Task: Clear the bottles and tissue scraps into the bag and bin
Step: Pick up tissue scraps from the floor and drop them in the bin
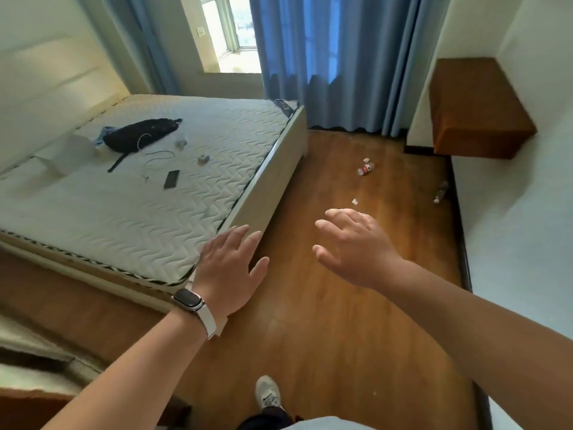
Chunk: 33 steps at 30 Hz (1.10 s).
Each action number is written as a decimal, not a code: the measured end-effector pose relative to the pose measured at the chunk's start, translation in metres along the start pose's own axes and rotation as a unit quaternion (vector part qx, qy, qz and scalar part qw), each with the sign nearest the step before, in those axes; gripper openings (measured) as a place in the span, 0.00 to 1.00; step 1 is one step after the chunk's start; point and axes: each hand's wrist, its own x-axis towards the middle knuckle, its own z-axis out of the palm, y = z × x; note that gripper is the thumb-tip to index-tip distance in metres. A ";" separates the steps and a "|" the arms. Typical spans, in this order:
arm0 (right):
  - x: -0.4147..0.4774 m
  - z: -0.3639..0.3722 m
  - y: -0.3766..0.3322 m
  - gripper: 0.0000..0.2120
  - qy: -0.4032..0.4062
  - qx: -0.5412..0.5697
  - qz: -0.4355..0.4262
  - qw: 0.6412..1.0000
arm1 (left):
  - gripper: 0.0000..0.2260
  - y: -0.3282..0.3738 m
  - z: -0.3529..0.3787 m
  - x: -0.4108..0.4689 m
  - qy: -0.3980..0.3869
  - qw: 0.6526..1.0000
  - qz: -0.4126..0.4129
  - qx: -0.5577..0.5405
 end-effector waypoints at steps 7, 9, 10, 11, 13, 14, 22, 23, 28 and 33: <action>0.027 0.005 0.064 0.29 -0.041 -0.039 0.088 0.995 | 0.24 0.012 0.044 0.100 -0.022 0.997 0.069 -0.036; 0.048 0.010 0.079 0.29 -0.044 -0.051 0.108 0.992 | 0.24 0.006 0.059 0.133 -0.019 0.995 0.091 -0.042; 0.060 0.013 0.086 0.29 -0.046 -0.058 0.117 0.990 | 0.23 0.002 0.066 0.150 -0.016 0.994 0.102 -0.046; 0.074 0.016 0.092 0.28 -0.049 -0.064 0.124 0.989 | 0.22 -0.003 0.073 0.168 -0.013 0.992 0.110 -0.052; 0.102 0.021 0.101 0.27 -0.053 -0.070 0.141 0.986 | 0.21 -0.014 0.083 0.203 -0.010 0.991 0.114 -0.066; 0.118 0.023 0.106 0.27 -0.055 -0.071 0.148 0.985 | 0.21 -0.020 0.087 0.220 -0.010 0.991 0.113 -0.074; 0.219 0.028 0.140 0.26 -0.058 -0.096 0.197 0.974 | 0.22 -0.054 0.113 0.354 -0.010 0.982 0.160 -0.098; 0.226 0.029 0.144 0.26 -0.062 -0.095 0.203 0.973 | 0.22 -0.054 0.114 0.367 -0.015 0.981 0.163 -0.102; 0.255 0.031 0.171 0.27 -0.063 -0.091 0.232 0.966 | 0.22 -0.047 0.128 0.419 -0.021 0.976 0.186 -0.110; 0.290 0.049 0.214 0.28 -0.073 -0.080 0.246 0.963 | 0.21 -0.035 0.152 0.474 -0.038 0.975 0.188 -0.112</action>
